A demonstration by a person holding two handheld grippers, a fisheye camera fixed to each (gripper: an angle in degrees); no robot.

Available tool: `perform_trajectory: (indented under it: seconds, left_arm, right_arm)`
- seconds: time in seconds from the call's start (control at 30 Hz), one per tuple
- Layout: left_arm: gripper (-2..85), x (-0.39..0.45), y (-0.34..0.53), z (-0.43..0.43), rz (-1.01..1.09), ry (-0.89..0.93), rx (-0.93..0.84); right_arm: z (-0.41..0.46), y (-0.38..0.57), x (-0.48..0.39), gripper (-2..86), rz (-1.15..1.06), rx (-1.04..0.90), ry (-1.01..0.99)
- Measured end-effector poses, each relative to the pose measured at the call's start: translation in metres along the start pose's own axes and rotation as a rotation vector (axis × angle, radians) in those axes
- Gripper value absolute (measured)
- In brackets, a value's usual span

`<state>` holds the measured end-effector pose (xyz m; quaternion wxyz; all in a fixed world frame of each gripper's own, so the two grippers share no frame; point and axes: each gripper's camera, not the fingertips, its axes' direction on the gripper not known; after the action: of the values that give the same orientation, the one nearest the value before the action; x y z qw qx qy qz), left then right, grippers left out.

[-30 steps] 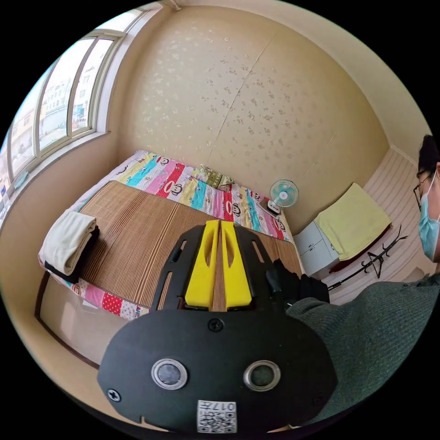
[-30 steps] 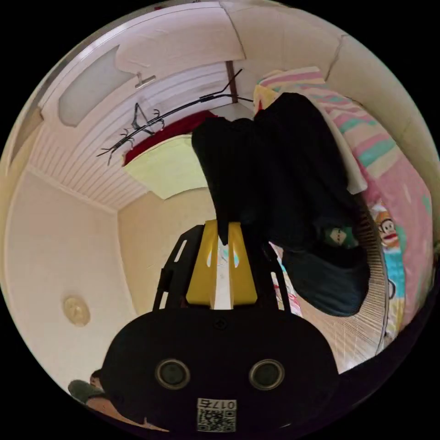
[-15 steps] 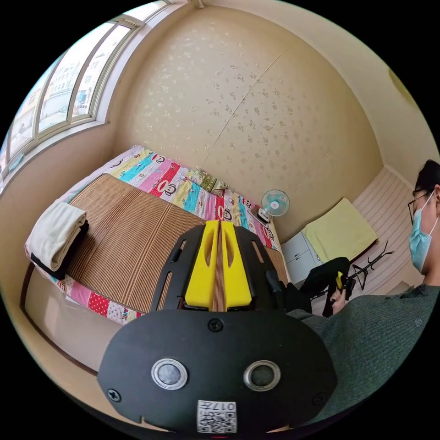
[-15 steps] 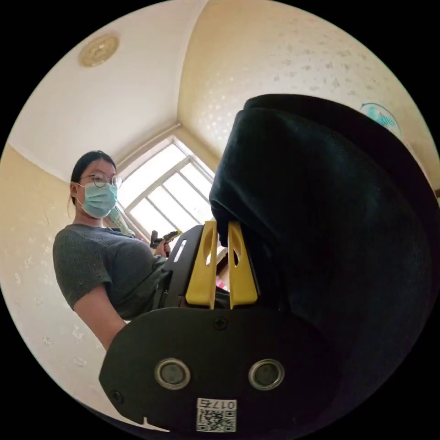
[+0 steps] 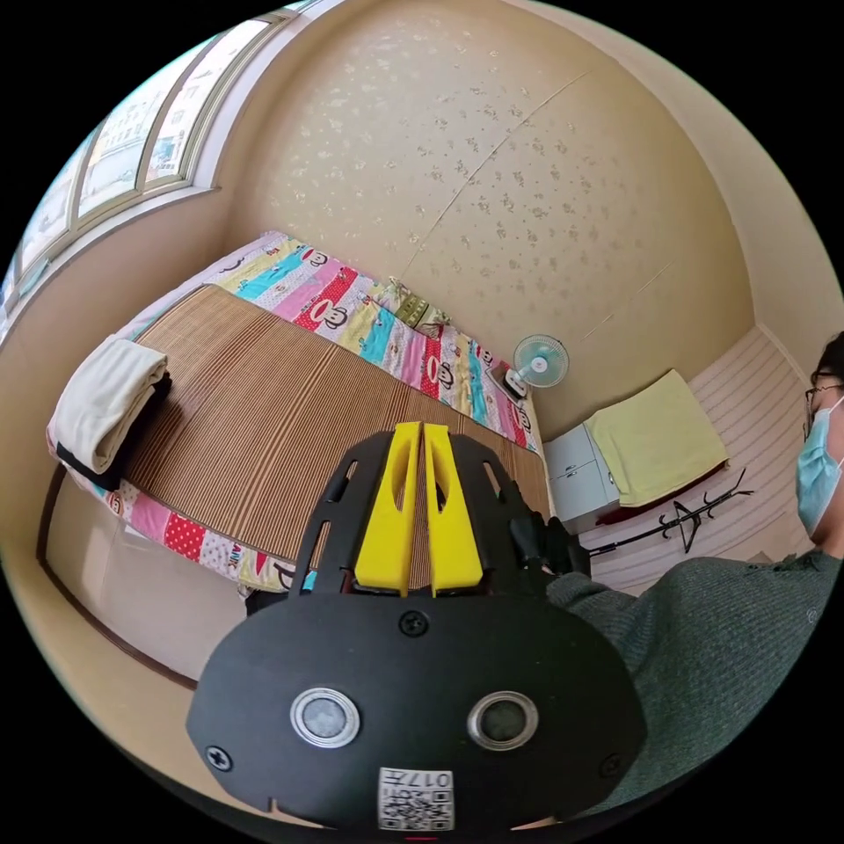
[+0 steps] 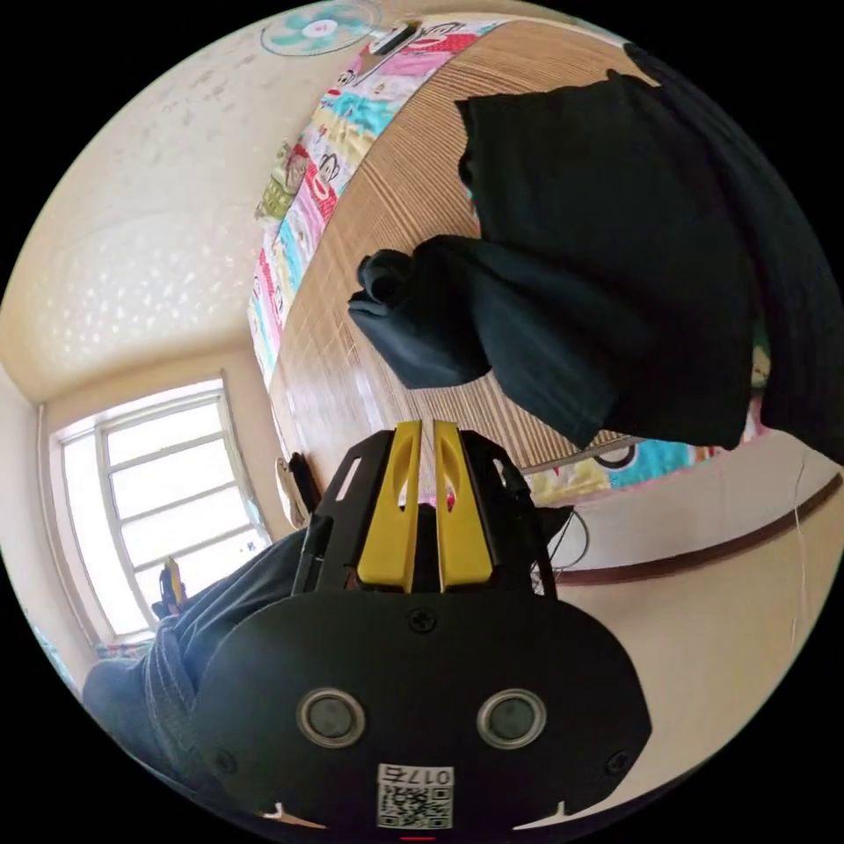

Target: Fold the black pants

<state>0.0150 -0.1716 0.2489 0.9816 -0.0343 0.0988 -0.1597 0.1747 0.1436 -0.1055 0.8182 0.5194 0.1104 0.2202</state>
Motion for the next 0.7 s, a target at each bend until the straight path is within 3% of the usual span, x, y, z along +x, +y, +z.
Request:
perform_trajectory:
  seconds: [0.1, 0.2, 0.27, 0.37, 0.5, 0.6, 0.67, 0.7]
  left_arm:
    - [-1.0, -0.011, 0.001, 0.009, -0.033, 0.042, 0.004]
    - [-1.0, -0.015, -0.004, 0.023, -0.017, 0.042, -0.011]
    - [-1.0, -0.017, -0.009, 0.034, -0.003, 0.061, -0.023]
    - [-1.0, -0.019, -0.020, 0.055, 0.015, 0.106, -0.060]
    - [-0.9, -0.021, -0.039, 0.078, 0.040, 0.130, -0.114]
    - [-0.7, -0.028, -0.047, 0.097, 0.043, 0.190, -0.176]
    - [-0.3, -0.037, -0.050, 0.110, 0.037, 0.248, -0.229]
    - [0.4, -0.044, -0.052, 0.117, 0.032, 0.282, -0.262]
  right_arm:
    - [-0.022, -0.001, 0.014, 9.1, 0.065, 0.155, 0.179]
    - [-0.018, -0.018, 0.008, 11.5, -0.054, 0.206, 0.351]
    - [0.021, -0.050, 0.018, 12.4, -0.110, 0.072, 0.426]
    - [0.075, -0.082, 0.036, 8.1, -0.088, -0.140, 0.373]
    - [0.050, -0.078, -0.026, 4.2, -0.226, 0.006, 0.129]
    - [-0.007, -0.058, -0.104, 3.4, -0.573, 0.134, -0.274]
    - [-0.070, -0.045, -0.146, 3.0, -0.929, 0.182, -0.786]
    - [-0.085, -0.042, -0.154, 2.9, -0.994, 0.194, -0.896]
